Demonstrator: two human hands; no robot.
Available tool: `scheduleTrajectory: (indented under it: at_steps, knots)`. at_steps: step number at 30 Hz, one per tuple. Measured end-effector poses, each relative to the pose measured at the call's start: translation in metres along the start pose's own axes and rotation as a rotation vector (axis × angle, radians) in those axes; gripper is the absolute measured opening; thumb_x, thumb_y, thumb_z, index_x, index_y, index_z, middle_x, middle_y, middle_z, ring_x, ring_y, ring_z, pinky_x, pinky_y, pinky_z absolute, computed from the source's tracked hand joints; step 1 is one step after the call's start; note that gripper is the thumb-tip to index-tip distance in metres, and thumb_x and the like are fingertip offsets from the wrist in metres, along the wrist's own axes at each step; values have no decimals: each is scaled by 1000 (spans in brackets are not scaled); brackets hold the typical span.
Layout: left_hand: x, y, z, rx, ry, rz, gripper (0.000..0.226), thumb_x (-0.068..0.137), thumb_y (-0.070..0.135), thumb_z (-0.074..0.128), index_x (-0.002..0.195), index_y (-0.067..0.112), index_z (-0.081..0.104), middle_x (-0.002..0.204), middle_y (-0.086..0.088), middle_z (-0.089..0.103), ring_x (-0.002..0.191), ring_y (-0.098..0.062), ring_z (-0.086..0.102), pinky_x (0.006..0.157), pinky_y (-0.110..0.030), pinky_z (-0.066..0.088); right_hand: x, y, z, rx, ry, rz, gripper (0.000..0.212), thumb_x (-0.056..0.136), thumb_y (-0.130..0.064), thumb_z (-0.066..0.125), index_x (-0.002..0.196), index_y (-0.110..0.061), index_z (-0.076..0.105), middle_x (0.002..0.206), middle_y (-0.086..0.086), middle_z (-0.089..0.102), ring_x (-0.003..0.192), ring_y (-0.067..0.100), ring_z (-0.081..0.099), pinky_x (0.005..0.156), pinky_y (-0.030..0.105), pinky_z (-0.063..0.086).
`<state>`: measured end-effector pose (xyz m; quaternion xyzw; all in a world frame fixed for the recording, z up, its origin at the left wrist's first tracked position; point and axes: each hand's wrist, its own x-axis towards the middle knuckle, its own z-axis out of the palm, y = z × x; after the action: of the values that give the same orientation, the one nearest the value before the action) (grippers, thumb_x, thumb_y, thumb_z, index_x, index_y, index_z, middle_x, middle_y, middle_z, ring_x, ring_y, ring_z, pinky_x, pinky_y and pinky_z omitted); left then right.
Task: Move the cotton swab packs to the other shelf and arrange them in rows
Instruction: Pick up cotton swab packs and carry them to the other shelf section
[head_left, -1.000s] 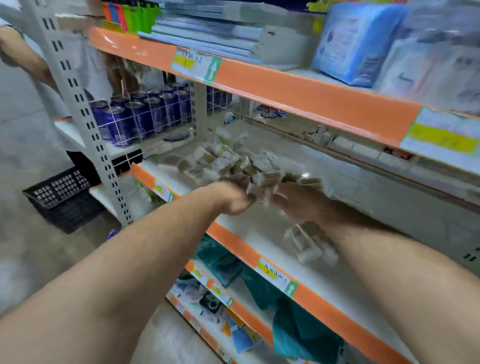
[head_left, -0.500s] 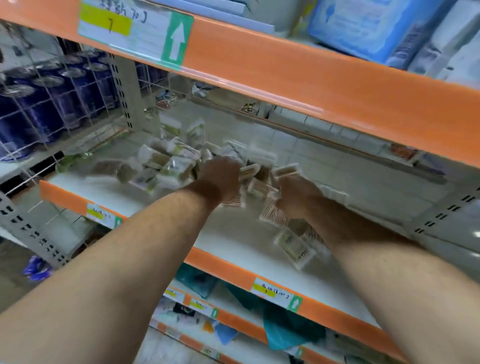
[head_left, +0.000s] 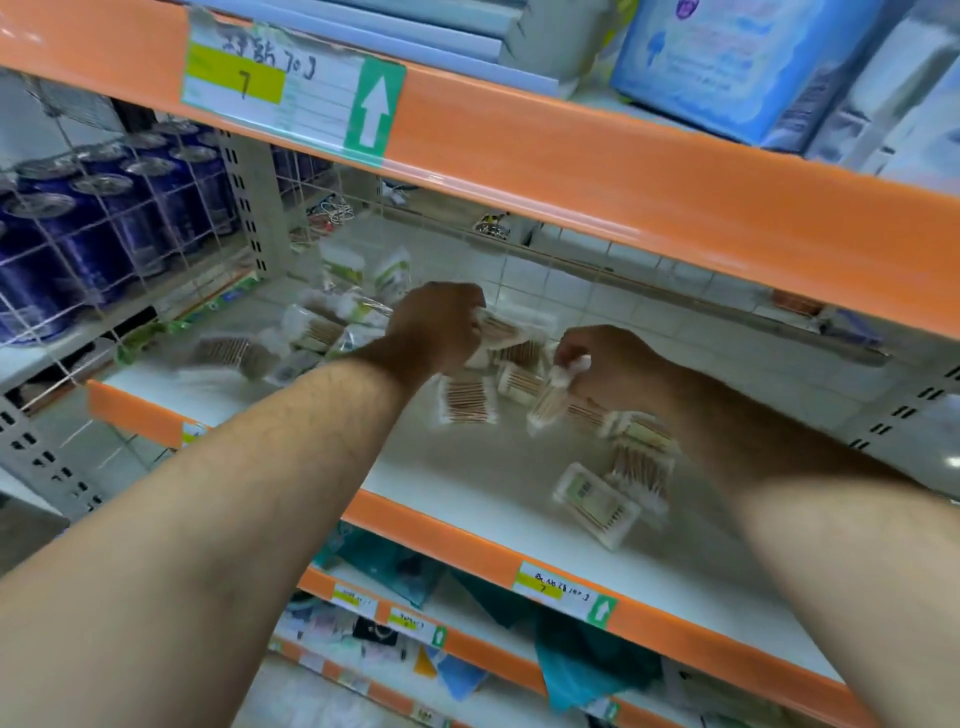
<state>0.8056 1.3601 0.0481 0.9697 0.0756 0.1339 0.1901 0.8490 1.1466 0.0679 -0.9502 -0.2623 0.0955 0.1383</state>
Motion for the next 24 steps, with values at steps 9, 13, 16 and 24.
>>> scheduleTrajectory:
  at_steps: [9, 13, 16, 24]
  knots:
    - [-13, 20, -24, -468, -47, -98, 8, 82, 17, 69, 86, 17, 76, 95, 3, 73, 71, -14, 70, 53, -17, 55, -20, 9, -20, 277, 51, -62, 15, 85, -12, 69, 84, -26, 66, 123, -3, 64, 108, 19, 62, 90, 38, 54]
    - [-20, 26, -27, -468, -63, -86, 18, 80, 4, 68, 88, 18, 76, 99, 7, 64, 71, -13, 68, 46, -13, 49, -21, 15, -23, 231, 1, -33, 63, 76, 6, 69, 124, -35, 59, 148, -11, 42, 114, 19, 58, 64, 19, 45]
    - [-23, 25, -29, -454, -121, -95, 33, 77, -3, 69, 98, 22, 72, 103, 5, 63, 60, -7, 63, 48, -21, 55, -19, 19, -23, 302, -13, -27, 76, 76, 8, 72, 136, -33, 49, 138, -3, 51, 110, 20, 60, 66, 23, 47]
    - [-26, 32, -31, -470, -220, -150, 62, 77, -9, 67, 123, 32, 58, 95, 3, 61, 91, -35, 70, 64, -56, 59, -24, 19, -25, 219, -65, -5, 74, 78, 3, 72, 137, -34, 47, 115, 3, 57, 96, 21, 61, 65, 30, 54]
